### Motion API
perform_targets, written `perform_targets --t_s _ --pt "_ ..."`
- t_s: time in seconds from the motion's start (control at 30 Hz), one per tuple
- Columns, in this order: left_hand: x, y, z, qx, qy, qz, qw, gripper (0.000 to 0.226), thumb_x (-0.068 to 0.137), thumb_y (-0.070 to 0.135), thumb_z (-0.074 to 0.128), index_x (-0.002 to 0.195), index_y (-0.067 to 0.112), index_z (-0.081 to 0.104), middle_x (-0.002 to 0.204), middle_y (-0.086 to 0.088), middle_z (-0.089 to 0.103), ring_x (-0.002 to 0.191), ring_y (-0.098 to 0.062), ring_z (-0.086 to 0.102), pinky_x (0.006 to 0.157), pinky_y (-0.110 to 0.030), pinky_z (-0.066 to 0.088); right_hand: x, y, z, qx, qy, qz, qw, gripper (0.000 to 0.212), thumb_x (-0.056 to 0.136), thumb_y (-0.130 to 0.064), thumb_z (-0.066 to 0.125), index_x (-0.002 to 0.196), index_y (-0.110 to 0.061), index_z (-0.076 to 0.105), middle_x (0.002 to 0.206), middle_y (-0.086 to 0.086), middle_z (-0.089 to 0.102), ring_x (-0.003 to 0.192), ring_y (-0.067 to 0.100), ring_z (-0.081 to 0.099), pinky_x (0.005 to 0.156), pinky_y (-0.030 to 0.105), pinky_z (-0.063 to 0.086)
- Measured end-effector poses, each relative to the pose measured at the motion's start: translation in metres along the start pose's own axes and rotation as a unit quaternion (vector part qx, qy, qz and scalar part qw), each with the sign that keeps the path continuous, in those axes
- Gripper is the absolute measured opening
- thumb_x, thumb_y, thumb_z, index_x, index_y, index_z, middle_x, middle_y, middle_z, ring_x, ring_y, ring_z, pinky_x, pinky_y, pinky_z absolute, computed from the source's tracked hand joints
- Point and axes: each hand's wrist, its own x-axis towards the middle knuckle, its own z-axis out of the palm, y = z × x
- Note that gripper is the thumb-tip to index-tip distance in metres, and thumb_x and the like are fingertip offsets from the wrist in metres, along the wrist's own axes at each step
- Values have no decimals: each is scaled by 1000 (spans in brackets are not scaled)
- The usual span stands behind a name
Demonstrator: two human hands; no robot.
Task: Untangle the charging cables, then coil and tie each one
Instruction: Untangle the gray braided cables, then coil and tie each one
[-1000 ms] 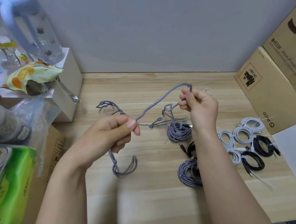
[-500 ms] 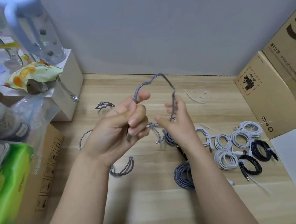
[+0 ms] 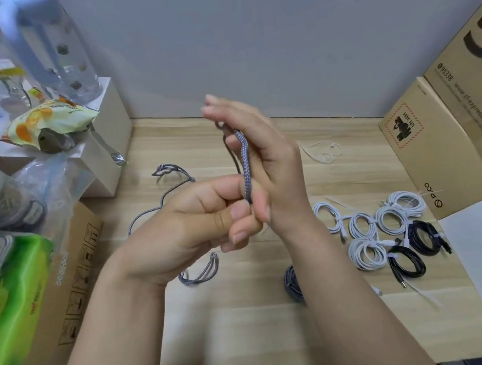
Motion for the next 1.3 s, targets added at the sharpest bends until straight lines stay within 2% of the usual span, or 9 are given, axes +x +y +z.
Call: perform_targets --t_s 0.17,0.27,0.5,0.6,0.7,0.9,1.0,1.13,1.3 --pt "-6 15 6 6 114 68 991 20 78 43 68 89 26 67 56 15 40 48 -3 24 43 -11 24 -24 25 11 -5 -50 156 987 16 92 -21 51 79 -15 59 61 -5 53 61 4 49 58 29 41" --pt "-3 15 2 -16 222 67 973 21 87 27 55 101 16 65 53 13 32 44 -1 18 38 -10 17 -43 31 23 20 -81 212 974 21 90 -35 40 79 -24 55 55 -15 48 53 3 42 54 23 35" --pt "3 -1 -19 -26 356 44 933 31 91 30 41 113 14 54 57 10 45 44 -1 21 41 -14 14 -75 26 46 -47 -232 302 924 27 97 -23 49 74 -36 54 54 -23 53 56 -4 46 58 14 32" --pt "-1 -11 -34 61 344 5 937 27 100 14 35 120 7 52 61 9 61 44 -1 39 46 -13 33 -80 23 50 -38 -222 299 927 16 91 -33 52 84 -23 61 53 -5 47 52 6 36 54 25 29" --pt "-8 -12 -48 71 312 -58 946 28 101 10 33 128 7 41 83 0 75 66 -10 69 62 -17 54 -77 19 46 -125 -214 267 931 29 88 -35 52 62 -24 50 48 -15 47 51 7 41 51 22 26" --pt "-14 -13 -64 146 223 -161 950 26 100 12 36 122 15 49 118 -6 66 101 -5 65 80 -16 52 -72 17 45 -245 -104 140 954 31 83 -44 51 72 -20 69 58 -14 48 60 10 50 53 31 44" --pt "-14 -16 -60 210 189 -199 938 25 99 13 41 91 16 64 93 8 71 89 6 62 66 -8 45 -70 13 46 -254 -34 86 963 17 77 -37 65 75 -22 74 68 -10 62 62 3 53 51 31 48" --pt "-14 -19 -49 228 141 -226 937 53 100 23 43 51 28 61 41 1 49 37 -10 37 38 -17 30 -64 7 36 -245 49 72 966 14 67 -37 75 69 -24 72 57 -24 38 53 -7 38 50 20 34" --pt "-8 -20 -34 152 107 -170 968 51 90 48 29 55 19 52 38 5 27 39 -8 18 41 -18 17 -60 5 17 -161 101 103 976 16 58 -35 78 65 -26 67 51 -23 44 49 -1 39 52 14 29"
